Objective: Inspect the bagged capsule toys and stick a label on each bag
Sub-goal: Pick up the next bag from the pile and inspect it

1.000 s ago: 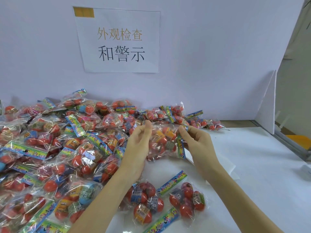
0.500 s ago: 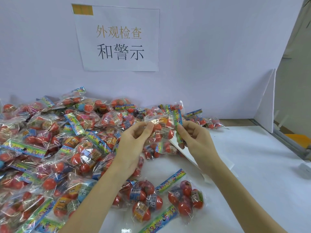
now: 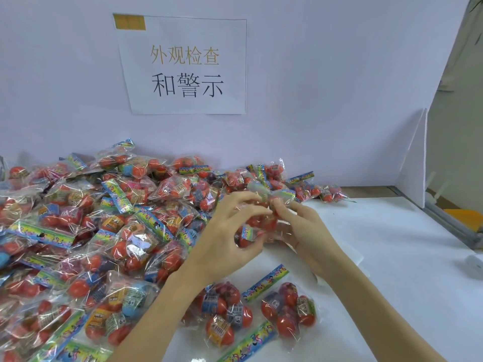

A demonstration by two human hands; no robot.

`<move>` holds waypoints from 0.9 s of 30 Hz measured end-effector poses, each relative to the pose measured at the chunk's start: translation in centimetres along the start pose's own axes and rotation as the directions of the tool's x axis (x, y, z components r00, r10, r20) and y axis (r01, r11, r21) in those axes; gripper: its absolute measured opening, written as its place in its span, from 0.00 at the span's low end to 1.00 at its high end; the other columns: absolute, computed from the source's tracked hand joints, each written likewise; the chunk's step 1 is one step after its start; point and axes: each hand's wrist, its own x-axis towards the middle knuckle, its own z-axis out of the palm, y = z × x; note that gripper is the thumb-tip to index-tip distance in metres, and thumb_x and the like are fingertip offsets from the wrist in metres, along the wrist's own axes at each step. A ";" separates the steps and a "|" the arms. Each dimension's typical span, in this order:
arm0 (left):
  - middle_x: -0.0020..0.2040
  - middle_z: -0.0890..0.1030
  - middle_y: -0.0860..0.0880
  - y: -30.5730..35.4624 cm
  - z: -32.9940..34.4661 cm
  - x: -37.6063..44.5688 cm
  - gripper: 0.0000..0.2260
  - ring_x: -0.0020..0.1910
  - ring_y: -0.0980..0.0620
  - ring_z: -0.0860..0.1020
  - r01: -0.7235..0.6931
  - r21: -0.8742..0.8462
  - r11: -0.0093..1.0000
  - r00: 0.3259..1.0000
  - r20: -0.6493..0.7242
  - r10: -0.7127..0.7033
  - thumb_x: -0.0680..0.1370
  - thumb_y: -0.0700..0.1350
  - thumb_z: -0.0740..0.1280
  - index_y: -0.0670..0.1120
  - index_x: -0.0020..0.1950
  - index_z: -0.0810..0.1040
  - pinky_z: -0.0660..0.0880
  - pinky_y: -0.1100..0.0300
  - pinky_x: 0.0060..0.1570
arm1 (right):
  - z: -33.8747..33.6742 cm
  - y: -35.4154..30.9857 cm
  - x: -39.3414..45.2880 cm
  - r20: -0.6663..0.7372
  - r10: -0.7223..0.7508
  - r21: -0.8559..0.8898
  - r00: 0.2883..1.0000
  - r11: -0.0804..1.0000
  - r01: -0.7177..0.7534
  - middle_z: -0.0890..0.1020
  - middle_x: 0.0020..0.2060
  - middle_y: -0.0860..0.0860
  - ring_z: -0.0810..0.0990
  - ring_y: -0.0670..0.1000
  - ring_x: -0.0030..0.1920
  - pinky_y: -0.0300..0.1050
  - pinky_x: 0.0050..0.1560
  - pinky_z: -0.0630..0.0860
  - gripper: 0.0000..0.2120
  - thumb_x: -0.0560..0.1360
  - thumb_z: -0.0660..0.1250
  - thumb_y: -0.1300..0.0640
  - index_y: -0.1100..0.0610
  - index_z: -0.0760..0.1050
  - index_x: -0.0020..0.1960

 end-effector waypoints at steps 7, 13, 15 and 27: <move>0.50 0.85 0.52 -0.1 -0.2 0.2 0.11 0.52 0.54 0.84 0.559 -0.360 0.747 0.801 0.000 -0.599 0.80 0.46 0.73 0.49 0.63 0.80 0.80 0.63 0.51 | -0.5 -0.4 0.2 0.032 0.045 0.157 0.998 0.986 -0.050 0.85 0.49 0.53 0.83 0.57 0.49 0.58 0.60 0.81 0.08 0.84 0.65 0.56 0.54 0.83 0.55; 0.41 0.87 0.49 -0.3 -1.1 0.3 0.04 0.43 0.52 0.85 0.591 -0.514 0.621 0.754 0.079 -0.652 0.79 0.43 0.74 0.51 0.52 0.86 0.80 0.65 0.46 | -0.7 -0.7 0.6 0.043 0.168 0.200 0.985 0.964 -0.174 0.81 0.48 0.56 0.79 0.57 0.47 0.61 0.56 0.80 0.17 0.71 0.79 0.43 0.55 0.87 0.52; 0.40 0.86 0.50 -0.5 -1.5 0.3 0.05 0.42 0.53 0.84 0.584 -0.449 0.676 0.788 0.116 -0.605 0.79 0.43 0.74 0.52 0.53 0.86 0.79 0.65 0.45 | -1.3 -0.7 0.6 0.014 0.147 0.116 0.989 0.982 -0.148 0.83 0.47 0.51 0.79 0.53 0.42 0.55 0.47 0.80 0.21 0.70 0.78 0.39 0.53 0.88 0.55; 0.44 0.88 0.40 -0.8 -1.8 0.4 0.04 0.44 0.42 0.87 0.674 -0.587 0.449 0.668 0.224 -0.709 0.76 0.39 0.76 0.41 0.50 0.88 0.84 0.56 0.46 | -1.7 -0.1 0.5 -0.094 0.034 0.103 0.995 0.994 -0.025 0.88 0.55 0.55 0.84 0.47 0.49 0.47 0.55 0.78 0.15 0.71 0.79 0.51 0.58 0.88 0.54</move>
